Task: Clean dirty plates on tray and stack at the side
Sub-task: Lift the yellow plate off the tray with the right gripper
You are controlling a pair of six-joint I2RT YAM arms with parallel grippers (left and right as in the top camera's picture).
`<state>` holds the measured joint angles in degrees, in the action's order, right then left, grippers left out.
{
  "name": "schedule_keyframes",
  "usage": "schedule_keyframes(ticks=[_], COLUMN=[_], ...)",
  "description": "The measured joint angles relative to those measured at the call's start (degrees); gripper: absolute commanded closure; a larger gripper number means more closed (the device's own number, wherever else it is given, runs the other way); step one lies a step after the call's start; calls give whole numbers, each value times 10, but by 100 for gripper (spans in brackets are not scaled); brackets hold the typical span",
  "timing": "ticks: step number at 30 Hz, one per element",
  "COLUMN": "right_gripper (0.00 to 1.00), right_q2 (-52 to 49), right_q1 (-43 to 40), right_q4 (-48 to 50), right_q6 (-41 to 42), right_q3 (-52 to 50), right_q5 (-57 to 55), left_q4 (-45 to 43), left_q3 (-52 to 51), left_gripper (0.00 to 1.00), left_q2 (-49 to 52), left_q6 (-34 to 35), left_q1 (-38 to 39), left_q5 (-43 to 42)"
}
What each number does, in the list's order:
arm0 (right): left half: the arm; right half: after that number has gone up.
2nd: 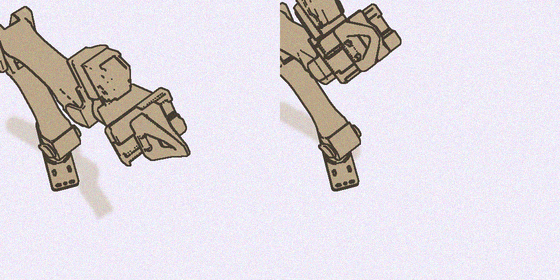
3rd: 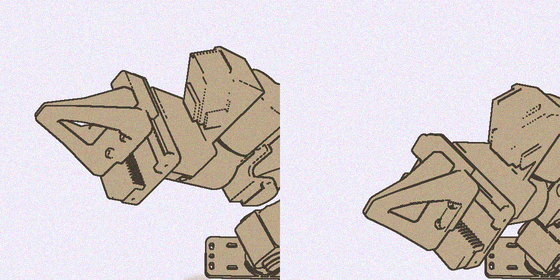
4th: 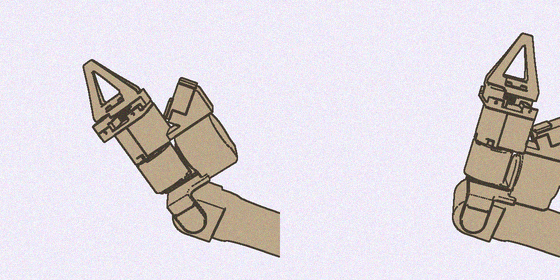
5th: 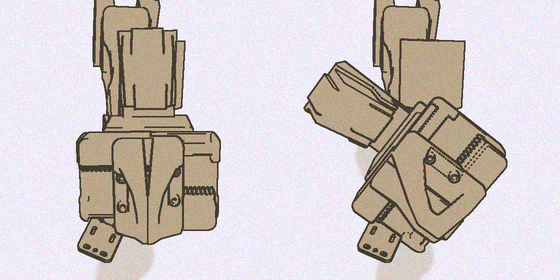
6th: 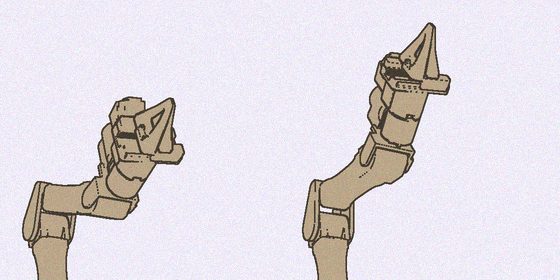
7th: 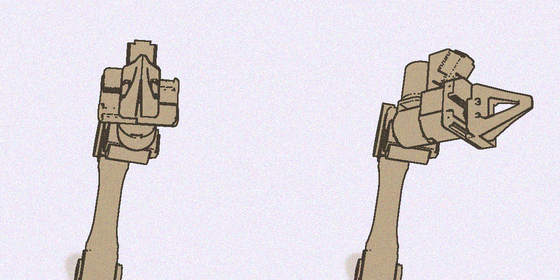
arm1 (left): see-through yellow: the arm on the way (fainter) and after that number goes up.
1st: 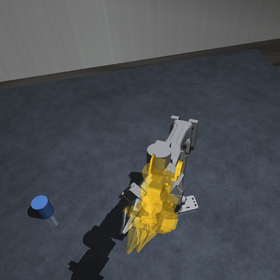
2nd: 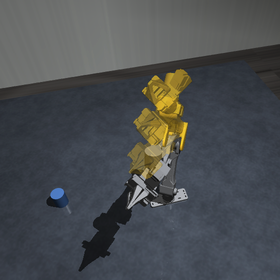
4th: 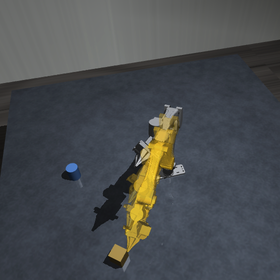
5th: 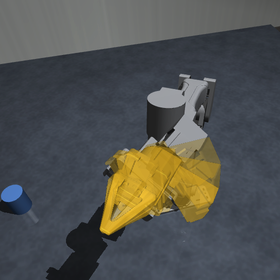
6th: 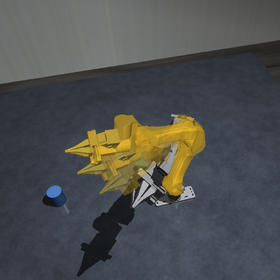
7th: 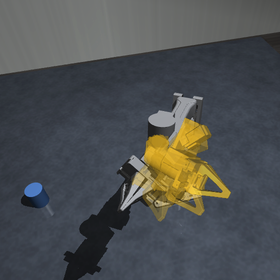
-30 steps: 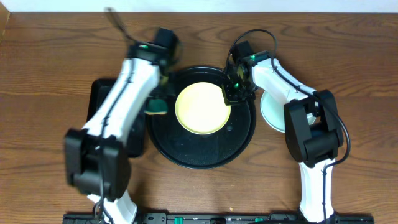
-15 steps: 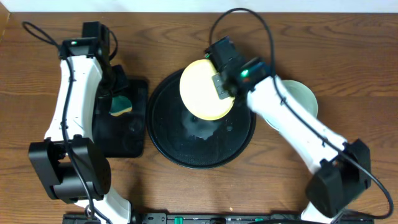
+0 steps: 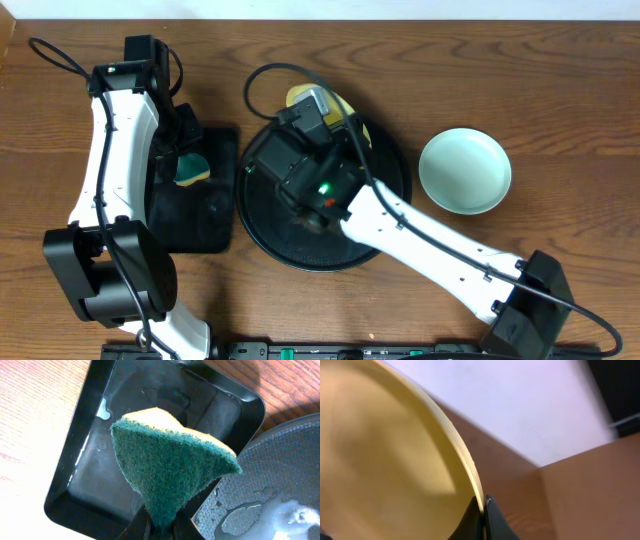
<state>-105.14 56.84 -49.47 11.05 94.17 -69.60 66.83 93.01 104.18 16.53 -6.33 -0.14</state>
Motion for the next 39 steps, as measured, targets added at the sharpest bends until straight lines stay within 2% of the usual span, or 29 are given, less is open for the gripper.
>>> schedule_keyframes(ticks=[5, 10, 16, 19, 24, 29, 39], right_gripper=[99, 99, 99, 99, 99, 99, 99], right_q2=[0, 1, 11, 15, 15, 15, 33], right_q1=[14, 16, 16, 12, -22, -88, -249], right_q4=[68, 122, 104, 49, -12, -16, -9], right_q6=[-50, -110, -132, -118, -62, -30, -30], right_q3=[0, 0, 0, 1, -4, -33, -43], right_q5=[-82, -112, -83, -21, 145, 351, 727], left_q4=[0, 0, 0, 0, 0, 0, 0], left_q3=[0, 0, 0, 0, 0, 0, 0], left_gripper=[92, 92, 93, 93, 93, 92, 93], left_q2=[0, 0, 0, 0, 0, 0, 0], left_q6=[0, 0, 0, 0, 0, 0, 0], left_q1=[0, 0, 0, 0, 0, 0, 0], left_q5=[-1, -2, -2, -4, -6, -6, -8])
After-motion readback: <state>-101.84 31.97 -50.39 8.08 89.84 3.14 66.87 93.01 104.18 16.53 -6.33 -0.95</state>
